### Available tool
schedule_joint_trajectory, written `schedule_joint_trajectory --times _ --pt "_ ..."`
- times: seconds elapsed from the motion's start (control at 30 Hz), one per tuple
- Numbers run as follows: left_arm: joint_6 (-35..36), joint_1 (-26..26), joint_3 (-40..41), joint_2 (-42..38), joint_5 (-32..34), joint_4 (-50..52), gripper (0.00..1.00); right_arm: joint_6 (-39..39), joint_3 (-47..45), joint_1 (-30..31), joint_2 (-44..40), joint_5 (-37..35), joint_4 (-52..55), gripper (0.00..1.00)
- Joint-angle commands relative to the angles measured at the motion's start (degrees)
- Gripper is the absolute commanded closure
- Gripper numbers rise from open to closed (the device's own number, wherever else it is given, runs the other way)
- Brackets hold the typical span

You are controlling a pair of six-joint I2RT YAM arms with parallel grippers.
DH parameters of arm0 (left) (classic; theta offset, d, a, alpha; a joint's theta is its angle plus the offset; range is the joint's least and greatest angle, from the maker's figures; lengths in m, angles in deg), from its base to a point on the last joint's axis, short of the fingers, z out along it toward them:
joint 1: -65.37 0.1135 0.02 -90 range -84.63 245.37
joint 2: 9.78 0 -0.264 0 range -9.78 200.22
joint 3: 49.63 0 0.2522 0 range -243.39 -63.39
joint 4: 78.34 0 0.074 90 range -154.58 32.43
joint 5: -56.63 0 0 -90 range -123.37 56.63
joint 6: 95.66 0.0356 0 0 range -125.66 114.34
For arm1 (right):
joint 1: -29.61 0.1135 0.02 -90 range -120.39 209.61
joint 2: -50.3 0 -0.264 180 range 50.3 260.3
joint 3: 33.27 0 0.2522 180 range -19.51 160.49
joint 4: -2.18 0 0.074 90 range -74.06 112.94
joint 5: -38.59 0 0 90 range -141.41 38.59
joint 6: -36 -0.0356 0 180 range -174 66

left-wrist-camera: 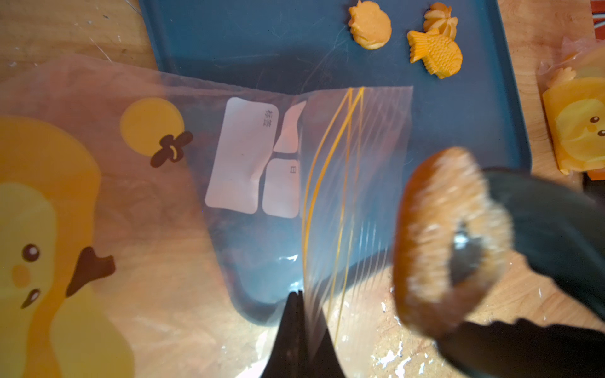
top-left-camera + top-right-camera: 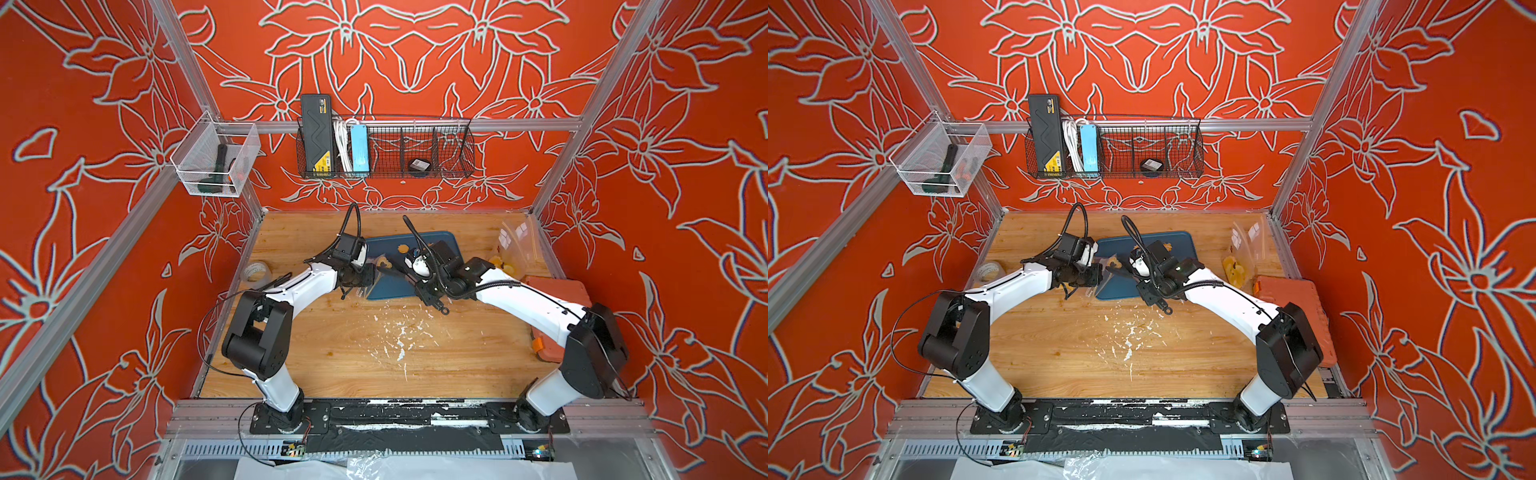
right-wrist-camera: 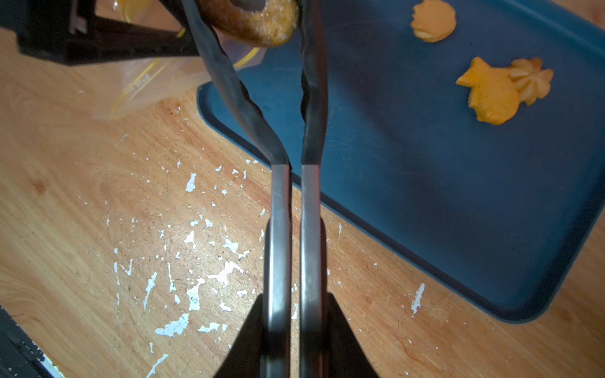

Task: Put the cookies into a resealable bag to prevent moisture
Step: Place the cookie in the ziploc bag.

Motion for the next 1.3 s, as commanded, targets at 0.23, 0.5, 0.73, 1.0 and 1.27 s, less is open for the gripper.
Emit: schedule_joint_trajectory --times 0.23,0.5,0.73,1.0,1.27 --pt "0.61 -0.18 -0.65 -1.5 -0.01 -0.82 1.0 4.58 2.28 2.26 3.6 -3.66 2.84 0.73" --pt "0.88 -0.18 0.4 -3.06 -2.7 -2.62 1.0 5.53 7.71 4.15 8.3 -4.99 4.57 0.73" --pt "1.13 -0.27 0.96 -3.83 -4.66 -3.63 1.0 5.69 14.62 4.52 14.59 -6.86 7.43 0.74" --pt "0.35 -0.27 0.85 -3.7 -1.8 -2.77 1.0 4.6 14.7 4.61 13.02 -6.1 6.51 0.67" --pt "0.3 -0.26 0.81 -3.41 -1.44 -2.46 1.0 3.92 12.43 4.63 9.76 -4.1 5.82 0.5"
